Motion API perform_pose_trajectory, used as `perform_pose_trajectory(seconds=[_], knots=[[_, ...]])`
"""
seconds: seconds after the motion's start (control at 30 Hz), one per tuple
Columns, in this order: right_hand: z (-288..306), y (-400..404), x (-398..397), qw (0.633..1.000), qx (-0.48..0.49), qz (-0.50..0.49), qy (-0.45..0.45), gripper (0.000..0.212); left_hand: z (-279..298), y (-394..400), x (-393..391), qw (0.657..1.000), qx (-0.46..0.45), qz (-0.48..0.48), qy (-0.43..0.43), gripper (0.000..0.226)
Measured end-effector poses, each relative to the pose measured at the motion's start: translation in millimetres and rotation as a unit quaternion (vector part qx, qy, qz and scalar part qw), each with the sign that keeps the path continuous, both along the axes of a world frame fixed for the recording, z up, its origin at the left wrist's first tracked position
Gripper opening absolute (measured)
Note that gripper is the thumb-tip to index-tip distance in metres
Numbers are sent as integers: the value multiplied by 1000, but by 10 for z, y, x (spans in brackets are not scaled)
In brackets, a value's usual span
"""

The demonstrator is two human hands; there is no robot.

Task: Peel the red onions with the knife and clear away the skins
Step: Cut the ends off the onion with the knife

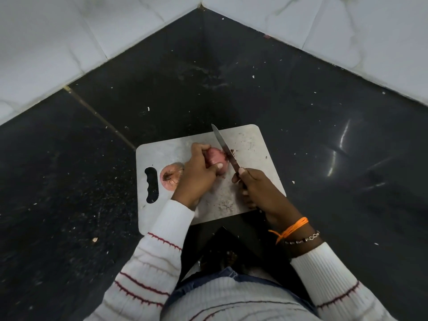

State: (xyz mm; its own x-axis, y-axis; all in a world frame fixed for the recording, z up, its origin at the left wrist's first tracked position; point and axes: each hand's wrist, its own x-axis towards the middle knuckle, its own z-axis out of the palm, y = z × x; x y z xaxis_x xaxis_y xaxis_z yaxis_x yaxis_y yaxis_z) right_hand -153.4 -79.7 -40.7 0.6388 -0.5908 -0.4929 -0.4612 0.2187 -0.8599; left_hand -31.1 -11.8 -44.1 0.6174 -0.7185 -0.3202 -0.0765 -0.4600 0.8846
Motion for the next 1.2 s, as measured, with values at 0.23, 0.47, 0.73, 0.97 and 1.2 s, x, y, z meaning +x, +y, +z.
perform_pose_trajectory(seconds=[0.23,0.47,0.73,0.97,1.2], knots=[[-53,-15,47,998,-55,-30,-9,34,-34,-113,-80,996,-48,62,-47,52],[-89,-58,25,987,-157,-32,-7,33,-41,-94,-56,992,-16,25,-123,58],[-48,156,-5,974,-220,9,58,27,-33,-82,-137,986,-29,33,-158,44],[2,185,79,944,-281,69,161,8,-109,-100,-191,975,-34,29,-217,39],[-3,151,45,945,-269,79,170,13,-107,-123,-199,975,-22,32,-220,39]])
